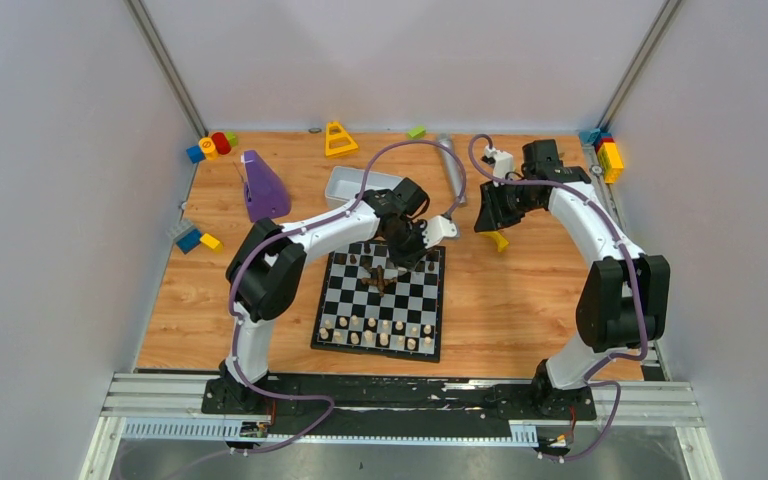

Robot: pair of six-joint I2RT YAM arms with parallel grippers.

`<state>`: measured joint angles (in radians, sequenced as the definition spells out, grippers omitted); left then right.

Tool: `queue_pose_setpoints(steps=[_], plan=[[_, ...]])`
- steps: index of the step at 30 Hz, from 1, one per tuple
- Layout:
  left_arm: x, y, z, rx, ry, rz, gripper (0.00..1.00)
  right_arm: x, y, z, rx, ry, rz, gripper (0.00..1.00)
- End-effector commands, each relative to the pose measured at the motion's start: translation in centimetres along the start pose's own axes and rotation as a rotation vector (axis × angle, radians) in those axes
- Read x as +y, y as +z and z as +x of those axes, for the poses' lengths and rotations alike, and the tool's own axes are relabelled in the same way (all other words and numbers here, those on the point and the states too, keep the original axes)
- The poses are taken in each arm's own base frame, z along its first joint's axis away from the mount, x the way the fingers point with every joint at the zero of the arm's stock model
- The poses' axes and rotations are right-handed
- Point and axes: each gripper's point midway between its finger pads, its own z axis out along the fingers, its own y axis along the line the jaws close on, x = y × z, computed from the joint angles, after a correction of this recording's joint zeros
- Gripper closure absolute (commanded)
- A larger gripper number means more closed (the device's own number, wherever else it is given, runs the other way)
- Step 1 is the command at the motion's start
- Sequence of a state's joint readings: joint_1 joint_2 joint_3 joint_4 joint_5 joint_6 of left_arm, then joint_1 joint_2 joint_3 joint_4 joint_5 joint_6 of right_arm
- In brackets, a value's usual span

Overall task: Set up the chess pieces on the board
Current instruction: Place the chess piece on the chessboard.

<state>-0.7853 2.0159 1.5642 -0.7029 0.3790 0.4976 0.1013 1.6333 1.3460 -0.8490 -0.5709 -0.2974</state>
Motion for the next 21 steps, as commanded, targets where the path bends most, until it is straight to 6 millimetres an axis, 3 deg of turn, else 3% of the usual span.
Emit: queue_pose_setpoints(steps=[1,21], plan=[[0.7,-0.1,-1.4,-0.035,0.009,-0.033,0.9,0.6,-0.9,-1.5,-0.07,-0.054,-0.015,0.74],[2.0,1.1,0.6,0.03,0.006,-0.092,0.89,0.6,-0.6,-1.2,-0.062,-0.043,-0.031,0.74]])
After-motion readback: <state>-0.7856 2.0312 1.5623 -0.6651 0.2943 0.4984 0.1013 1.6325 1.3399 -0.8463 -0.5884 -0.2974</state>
